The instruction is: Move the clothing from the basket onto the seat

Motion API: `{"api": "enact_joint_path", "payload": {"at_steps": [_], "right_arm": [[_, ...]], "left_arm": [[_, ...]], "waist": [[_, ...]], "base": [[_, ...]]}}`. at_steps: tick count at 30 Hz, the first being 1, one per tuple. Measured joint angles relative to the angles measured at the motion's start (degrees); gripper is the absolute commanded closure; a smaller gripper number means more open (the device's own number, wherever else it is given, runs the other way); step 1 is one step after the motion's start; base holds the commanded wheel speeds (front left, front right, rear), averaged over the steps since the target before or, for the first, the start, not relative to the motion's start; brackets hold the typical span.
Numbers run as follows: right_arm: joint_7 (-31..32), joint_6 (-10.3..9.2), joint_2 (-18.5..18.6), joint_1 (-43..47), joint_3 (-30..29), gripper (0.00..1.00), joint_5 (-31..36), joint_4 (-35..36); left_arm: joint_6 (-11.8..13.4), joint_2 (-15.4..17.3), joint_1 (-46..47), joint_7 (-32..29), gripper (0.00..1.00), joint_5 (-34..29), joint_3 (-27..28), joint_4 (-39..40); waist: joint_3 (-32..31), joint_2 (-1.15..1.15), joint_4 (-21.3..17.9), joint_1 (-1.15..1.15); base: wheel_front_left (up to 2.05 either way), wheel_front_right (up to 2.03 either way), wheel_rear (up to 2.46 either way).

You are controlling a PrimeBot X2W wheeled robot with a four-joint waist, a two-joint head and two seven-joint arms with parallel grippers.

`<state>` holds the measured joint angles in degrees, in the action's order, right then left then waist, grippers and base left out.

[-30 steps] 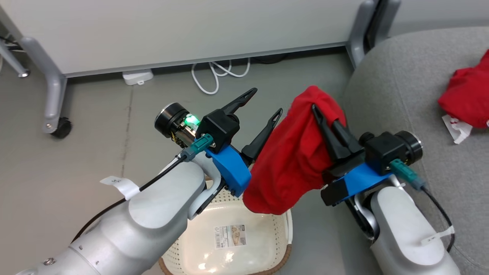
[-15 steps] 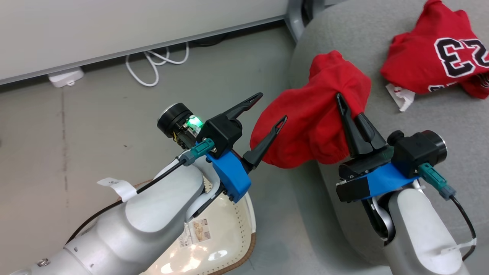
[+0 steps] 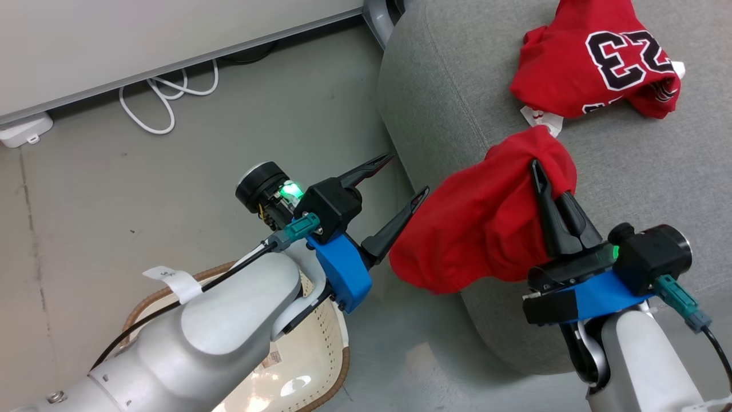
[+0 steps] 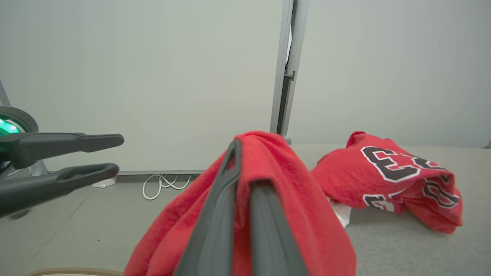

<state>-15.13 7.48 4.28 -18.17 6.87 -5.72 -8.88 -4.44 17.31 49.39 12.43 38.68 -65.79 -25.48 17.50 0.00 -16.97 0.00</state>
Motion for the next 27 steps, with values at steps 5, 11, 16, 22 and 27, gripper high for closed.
{"api": "enact_joint_path", "payload": {"at_steps": [5,11,16,22,27], "right_arm": [[0.0,0.0,-0.1,1.4,-0.5,1.0,-0.3,0.9],[0.0,0.0,-0.1,0.2,-1.4,1.0,-0.4,2.5],[0.0,0.0,-0.2,-6.7,-2.8,1.0,-0.3,4.4],[0.0,0.0,3.0,-18.0,-8.7,1.0,0.1,6.9],[0.0,0.01,6.8,-28.3,-16.2,1.0,0.1,8.9]], "left_arm": [[0.9,0.1,-0.2,0.0,0.0,-0.3,-0.2,0.3],[2.0,0.2,-0.1,0.2,0.0,-0.9,-0.2,1.0],[2.5,0.7,1.4,-0.2,0.0,-1.5,-0.1,2.0],[2.9,1.1,5.1,-1.5,0.0,-2.7,0.1,3.9],[3.4,2.3,8.0,-2.4,0.0,-4.2,0.3,5.6]], "waist": [[-0.5,0.0,-0.1,0.0],[0.3,0.0,0.2,0.0],[2.4,0.0,0.5,0.0],[6.9,0.0,1.3,0.0],[12.2,0.0,2.1,0.0]], "base": [[0.0,0.0,0.0],[0.0,0.0,0.0],[0.0,0.0,0.0],[0.0,0.0,0.0],[0.0,0.0,0.0]]}}
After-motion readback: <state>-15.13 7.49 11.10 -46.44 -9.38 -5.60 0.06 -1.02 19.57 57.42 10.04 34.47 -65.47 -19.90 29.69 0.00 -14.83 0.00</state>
